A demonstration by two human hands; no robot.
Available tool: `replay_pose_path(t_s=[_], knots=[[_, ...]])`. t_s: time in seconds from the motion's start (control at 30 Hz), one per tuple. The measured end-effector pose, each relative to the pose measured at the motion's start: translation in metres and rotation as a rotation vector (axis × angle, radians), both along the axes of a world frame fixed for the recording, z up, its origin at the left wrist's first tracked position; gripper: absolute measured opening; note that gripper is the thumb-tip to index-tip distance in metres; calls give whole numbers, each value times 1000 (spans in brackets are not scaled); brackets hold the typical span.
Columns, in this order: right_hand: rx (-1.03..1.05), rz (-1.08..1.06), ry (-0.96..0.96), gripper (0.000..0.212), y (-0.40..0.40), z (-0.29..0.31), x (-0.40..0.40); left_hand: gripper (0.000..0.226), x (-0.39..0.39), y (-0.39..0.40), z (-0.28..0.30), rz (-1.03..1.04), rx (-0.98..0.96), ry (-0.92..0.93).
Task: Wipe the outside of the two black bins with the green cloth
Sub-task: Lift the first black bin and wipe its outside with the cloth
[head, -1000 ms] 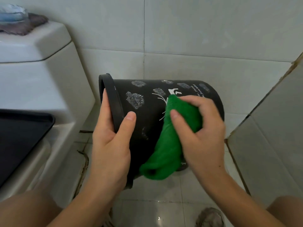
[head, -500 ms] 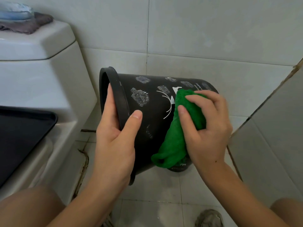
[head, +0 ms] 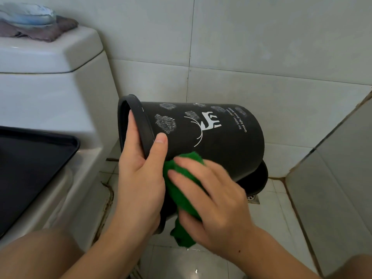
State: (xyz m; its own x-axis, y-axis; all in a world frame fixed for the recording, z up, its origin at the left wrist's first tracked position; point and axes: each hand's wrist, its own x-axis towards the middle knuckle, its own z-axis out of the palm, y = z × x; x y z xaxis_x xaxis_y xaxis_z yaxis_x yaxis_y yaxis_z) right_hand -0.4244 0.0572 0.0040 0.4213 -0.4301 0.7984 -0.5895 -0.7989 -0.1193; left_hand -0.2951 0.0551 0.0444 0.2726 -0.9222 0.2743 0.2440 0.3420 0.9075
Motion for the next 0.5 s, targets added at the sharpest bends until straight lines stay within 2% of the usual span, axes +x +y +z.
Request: replay_pose_path(t_s=[0.1, 0.2, 0.37, 0.5], knots=[[-47, 15, 45, 34, -4, 0, -1, 57, 3, -4, -1, -1, 4, 6], [-58, -113, -22, 34, -22, 13, -12, 62, 3, -5, 2, -33, -48, -52], [103, -308, -247, 38, -37, 25, -26, 67, -3, 2, 5, -29, -130, -140], [144, -315, -222, 39, -37, 27, -27, 69, -5, 2, 0, -44, -138, -178]])
